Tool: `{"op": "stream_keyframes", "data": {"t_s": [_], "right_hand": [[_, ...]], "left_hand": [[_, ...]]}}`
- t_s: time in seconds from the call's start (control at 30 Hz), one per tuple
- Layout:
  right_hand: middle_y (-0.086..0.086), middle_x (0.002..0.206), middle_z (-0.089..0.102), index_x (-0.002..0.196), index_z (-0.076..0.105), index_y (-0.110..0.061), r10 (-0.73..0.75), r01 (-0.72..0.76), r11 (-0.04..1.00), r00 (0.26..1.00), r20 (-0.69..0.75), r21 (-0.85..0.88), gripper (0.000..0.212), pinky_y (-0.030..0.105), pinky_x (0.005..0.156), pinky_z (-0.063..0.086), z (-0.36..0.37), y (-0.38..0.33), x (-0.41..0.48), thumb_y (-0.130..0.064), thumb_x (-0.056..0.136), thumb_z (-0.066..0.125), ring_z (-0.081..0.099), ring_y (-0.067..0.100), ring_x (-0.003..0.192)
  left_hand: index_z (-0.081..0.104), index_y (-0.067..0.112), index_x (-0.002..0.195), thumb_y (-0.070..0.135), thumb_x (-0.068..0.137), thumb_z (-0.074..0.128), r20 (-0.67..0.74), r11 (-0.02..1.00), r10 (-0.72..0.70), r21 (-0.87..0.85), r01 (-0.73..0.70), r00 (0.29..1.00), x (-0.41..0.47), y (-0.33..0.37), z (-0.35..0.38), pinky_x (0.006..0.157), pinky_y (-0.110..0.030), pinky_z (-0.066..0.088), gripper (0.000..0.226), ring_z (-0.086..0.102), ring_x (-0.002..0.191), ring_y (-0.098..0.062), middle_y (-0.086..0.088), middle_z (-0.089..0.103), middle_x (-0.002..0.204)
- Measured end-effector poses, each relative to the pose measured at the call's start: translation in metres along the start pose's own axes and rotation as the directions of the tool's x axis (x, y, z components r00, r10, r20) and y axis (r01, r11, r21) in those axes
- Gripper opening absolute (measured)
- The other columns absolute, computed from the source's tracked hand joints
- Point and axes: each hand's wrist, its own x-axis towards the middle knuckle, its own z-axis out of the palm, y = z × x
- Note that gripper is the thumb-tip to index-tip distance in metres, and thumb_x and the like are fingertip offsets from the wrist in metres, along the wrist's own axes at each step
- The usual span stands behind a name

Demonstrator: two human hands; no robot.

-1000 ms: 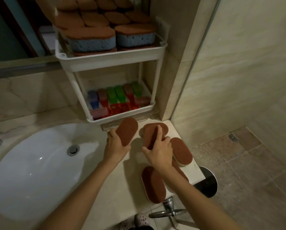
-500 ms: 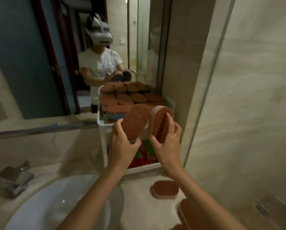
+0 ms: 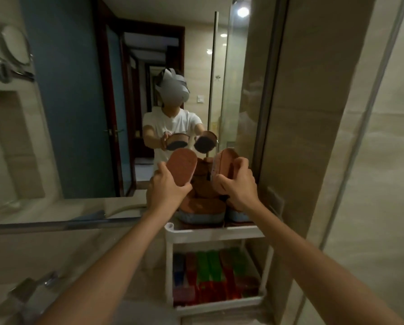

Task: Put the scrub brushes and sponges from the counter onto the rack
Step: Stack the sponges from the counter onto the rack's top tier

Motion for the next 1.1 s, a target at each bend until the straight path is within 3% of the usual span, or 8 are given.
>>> {"op": "stream_keyframes", "data": {"t_s": [0.17,0.3,0.37,0.53,0.67,0.8,1.0,1.1], "right_hand": [[0.010,0.127,0.052,0.126,0.040,-0.018,0.056,-0.044,0.991,0.994,0.096,-0.124,0.055,0.036,0.085,0.053,0.031,0.004,0.043,-0.037,0.080,0.063,0.057,0.026,0.107],[0.008,0.118,0.061,0.113,0.052,-0.015,0.045,-0.008,0.960,0.991,0.125,-0.280,0.045,0.030,0.076,0.046,0.046,0.011,0.054,-0.038,0.077,0.067,0.059,0.024,0.105],[0.007,0.114,0.063,0.108,0.055,-0.014,0.044,-0.005,0.958,0.991,0.128,-0.288,0.042,0.030,0.074,0.045,0.049,0.016,0.057,-0.040,0.077,0.068,0.060,0.024,0.103],[0.006,0.113,0.064,0.107,0.057,-0.014,0.017,0.011,0.969,0.994,0.112,-0.246,0.041,0.035,0.083,0.050,0.049,0.016,0.061,-0.040,0.078,0.068,0.060,0.022,0.103],[0.006,0.112,0.064,0.105,0.057,-0.014,0.006,0.023,0.968,0.994,0.111,-0.251,0.040,0.030,0.075,0.047,0.052,0.014,0.065,-0.040,0.078,0.069,0.060,0.021,0.101],[0.005,0.112,0.064,0.105,0.057,-0.015,0.018,0.014,0.965,0.993,0.118,-0.263,0.041,0.033,0.079,0.049,0.054,0.015,0.067,-0.041,0.076,0.069,0.060,0.021,0.102],[0.004,0.110,0.065,0.106,0.058,-0.014,0.033,-0.007,0.961,0.995,0.090,-0.276,0.039,0.035,0.077,0.053,0.054,0.012,0.065,-0.039,0.077,0.069,0.061,0.022,0.099],[0.005,0.111,0.065,0.107,0.058,-0.014,0.040,-0.028,0.966,0.998,0.044,-0.256,0.040,0.037,0.083,0.054,0.052,0.012,0.062,-0.040,0.078,0.068,0.062,0.022,0.101]], "left_hand": [[0.034,0.005,0.126,0.044,0.077,0.068,0.083,0.991,-0.135,0.007,0.135,0.987,0.034,-0.008,0.021,0.081,-0.042,0.055,0.071,0.061,0.105,-0.034,-0.017,0.057,0.121],[0.033,0.007,0.133,0.056,0.076,0.063,0.178,0.993,-0.107,0.069,0.096,0.978,0.043,-0.016,0.034,0.087,-0.044,0.054,0.081,0.061,0.108,-0.035,-0.016,0.060,0.121],[0.038,0.011,0.132,0.058,0.081,0.055,0.195,0.994,-0.101,0.064,0.090,0.975,0.045,-0.019,0.036,0.089,-0.043,0.052,0.071,0.059,0.110,-0.035,-0.015,0.060,0.121],[0.049,0.013,0.120,0.041,0.093,0.043,0.148,0.997,-0.071,-0.004,0.073,0.986,0.045,-0.020,0.035,0.086,-0.042,0.051,0.039,0.059,0.101,-0.033,-0.015,0.060,0.111],[0.050,0.015,0.118,0.039,0.092,0.046,0.131,0.999,-0.035,0.031,0.032,0.991,0.043,-0.023,0.037,0.080,-0.036,0.047,0.035,0.059,0.102,-0.033,-0.014,0.061,0.111],[0.055,0.020,0.119,0.037,0.092,0.047,0.149,0.997,0.041,0.056,-0.050,0.988,0.042,-0.026,0.037,0.077,-0.029,0.039,0.033,0.057,0.109,-0.027,-0.008,0.062,0.117],[0.052,0.022,0.124,0.039,0.092,0.048,0.221,0.995,0.060,0.064,-0.076,0.974,0.040,-0.025,0.035,0.079,-0.026,0.035,0.036,0.051,0.113,-0.027,-0.009,0.048,0.121],[0.052,0.021,0.125,0.038,0.093,0.048,0.231,0.997,0.059,0.028,-0.067,0.971,0.039,-0.026,0.035,0.078,-0.025,0.034,0.037,0.050,0.111,-0.024,-0.004,0.041,0.110]]}}
